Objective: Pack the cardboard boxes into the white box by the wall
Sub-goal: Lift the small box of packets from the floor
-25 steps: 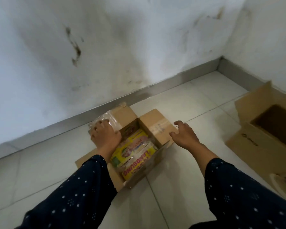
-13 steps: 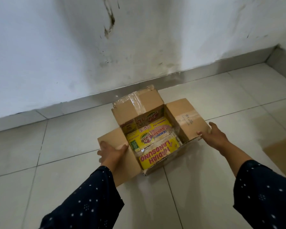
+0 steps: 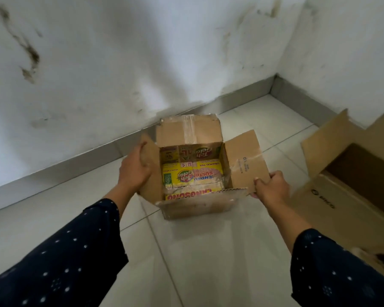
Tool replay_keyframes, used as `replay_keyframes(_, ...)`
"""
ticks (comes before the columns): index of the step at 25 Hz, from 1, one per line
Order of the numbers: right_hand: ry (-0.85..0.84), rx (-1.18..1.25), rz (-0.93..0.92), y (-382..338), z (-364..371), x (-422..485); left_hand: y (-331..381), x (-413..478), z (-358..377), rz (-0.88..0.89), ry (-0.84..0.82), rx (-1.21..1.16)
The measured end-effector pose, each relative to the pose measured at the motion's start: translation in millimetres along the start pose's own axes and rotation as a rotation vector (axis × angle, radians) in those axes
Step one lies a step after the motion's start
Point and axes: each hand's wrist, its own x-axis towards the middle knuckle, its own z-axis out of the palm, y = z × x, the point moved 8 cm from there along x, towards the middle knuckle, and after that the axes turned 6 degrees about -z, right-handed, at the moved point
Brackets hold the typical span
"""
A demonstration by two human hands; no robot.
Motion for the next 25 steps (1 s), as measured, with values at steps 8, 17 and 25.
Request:
replay_keyframes(8,0.019,0.287,-0.038,-31.4,-21.5,5.2,91.2,13.0,98.2,-0.083,-0.339,-0.258)
replay_keyframes(17,-0.1,0.064,-0.111,-39.1,15.2,33.2,152.5,57.8,147.0,-0.002,-0.175,-0.405)
replay_keyframes(25,-0.181,0.118,-0.044,-46.1,17.6,50.4,181.1,82.6,156.6,0.042,-0.152,-0.242)
